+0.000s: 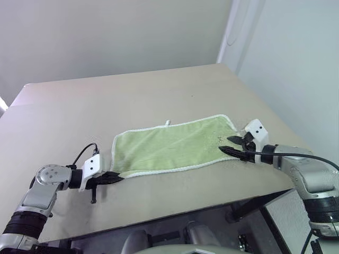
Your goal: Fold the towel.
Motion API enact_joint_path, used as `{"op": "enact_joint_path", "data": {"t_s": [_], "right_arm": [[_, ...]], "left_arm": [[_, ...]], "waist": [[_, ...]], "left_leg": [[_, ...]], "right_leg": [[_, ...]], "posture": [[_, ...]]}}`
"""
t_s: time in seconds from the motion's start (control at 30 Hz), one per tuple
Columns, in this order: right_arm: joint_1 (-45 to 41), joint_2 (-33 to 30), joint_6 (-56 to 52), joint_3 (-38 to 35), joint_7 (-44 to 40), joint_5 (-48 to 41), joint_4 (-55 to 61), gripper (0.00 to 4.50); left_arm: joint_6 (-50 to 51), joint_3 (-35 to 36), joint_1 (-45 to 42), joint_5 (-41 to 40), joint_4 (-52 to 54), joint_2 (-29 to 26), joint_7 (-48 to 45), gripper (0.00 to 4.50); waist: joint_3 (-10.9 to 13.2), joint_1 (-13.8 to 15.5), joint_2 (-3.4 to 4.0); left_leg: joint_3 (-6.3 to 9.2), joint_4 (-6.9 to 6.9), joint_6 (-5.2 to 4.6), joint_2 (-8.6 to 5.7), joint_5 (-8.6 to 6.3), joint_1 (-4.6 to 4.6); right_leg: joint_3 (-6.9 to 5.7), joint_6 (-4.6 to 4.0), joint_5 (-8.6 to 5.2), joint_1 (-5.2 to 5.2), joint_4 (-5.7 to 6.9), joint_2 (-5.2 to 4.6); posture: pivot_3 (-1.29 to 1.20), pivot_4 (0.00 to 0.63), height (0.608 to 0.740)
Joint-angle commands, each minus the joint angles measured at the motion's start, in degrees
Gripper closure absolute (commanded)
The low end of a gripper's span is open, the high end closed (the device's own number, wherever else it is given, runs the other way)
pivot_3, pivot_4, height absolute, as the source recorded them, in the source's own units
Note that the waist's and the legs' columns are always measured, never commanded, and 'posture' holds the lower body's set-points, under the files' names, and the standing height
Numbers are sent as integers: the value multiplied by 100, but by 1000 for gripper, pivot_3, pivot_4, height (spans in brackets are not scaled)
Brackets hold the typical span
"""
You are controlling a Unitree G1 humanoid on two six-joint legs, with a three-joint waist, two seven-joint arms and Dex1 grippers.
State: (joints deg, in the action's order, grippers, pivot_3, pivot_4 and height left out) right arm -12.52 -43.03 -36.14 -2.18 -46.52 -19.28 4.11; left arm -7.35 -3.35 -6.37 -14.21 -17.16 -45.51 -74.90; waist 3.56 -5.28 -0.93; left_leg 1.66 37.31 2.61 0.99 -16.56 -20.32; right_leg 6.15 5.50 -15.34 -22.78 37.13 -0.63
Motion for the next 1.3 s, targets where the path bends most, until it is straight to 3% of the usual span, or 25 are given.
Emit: {"op": "enact_joint_path", "data": {"t_s": [0.03,0.5,0.97,1.07,1.27,1.3], "right_arm": [[100,-173,165,-83,-30,172,-160,1664],[688,-581,910,-252,-181,630,-474,1664],[489,-401,1335,-150,49,1007,-901,1664],[457,-366,1443,-142,60,1054,-921,2248],[418,-374,1685,-216,26,1110,-929,4416],[428,-390,1705,-251,-15,1073,-895,4466]], "left_arm": [[-261,52,-170,136,-432,9,-5,4476],[-422,4,-104,173,-397,97,24,4476],[31,3,29,132,276,60,155,4476],[152,13,26,121,388,49,171,4500],[453,92,14,34,567,-10,158,4500],[542,125,7,-5,602,-31,150,4500]], "waist": [[-1,-4,1],[-11,-3,18],[-12,62,18],[-11,111,17],[-11,135,17],[-11,135,16]], "left_leg": [[0,1,0,0,0,1],[0,8,0,0,0,12],[-1,11,0,-1,0,8],[-2,11,0,-1,0,8],[-1,7,0,-1,0,-1],[-2,7,0,-1,0,-2]], "right_leg": [[0,0,0,1,1,1],[0,0,0,11,7,1],[1,0,0,12,3,-1],[2,0,1,11,3,0],[1,-1,0,4,0,0],[1,-1,0,4,-1,0]], "posture": [[0,0,740],[0,0,740],[0,0,740],[0,0,740],[0,0,740],[0,0,740]]}}
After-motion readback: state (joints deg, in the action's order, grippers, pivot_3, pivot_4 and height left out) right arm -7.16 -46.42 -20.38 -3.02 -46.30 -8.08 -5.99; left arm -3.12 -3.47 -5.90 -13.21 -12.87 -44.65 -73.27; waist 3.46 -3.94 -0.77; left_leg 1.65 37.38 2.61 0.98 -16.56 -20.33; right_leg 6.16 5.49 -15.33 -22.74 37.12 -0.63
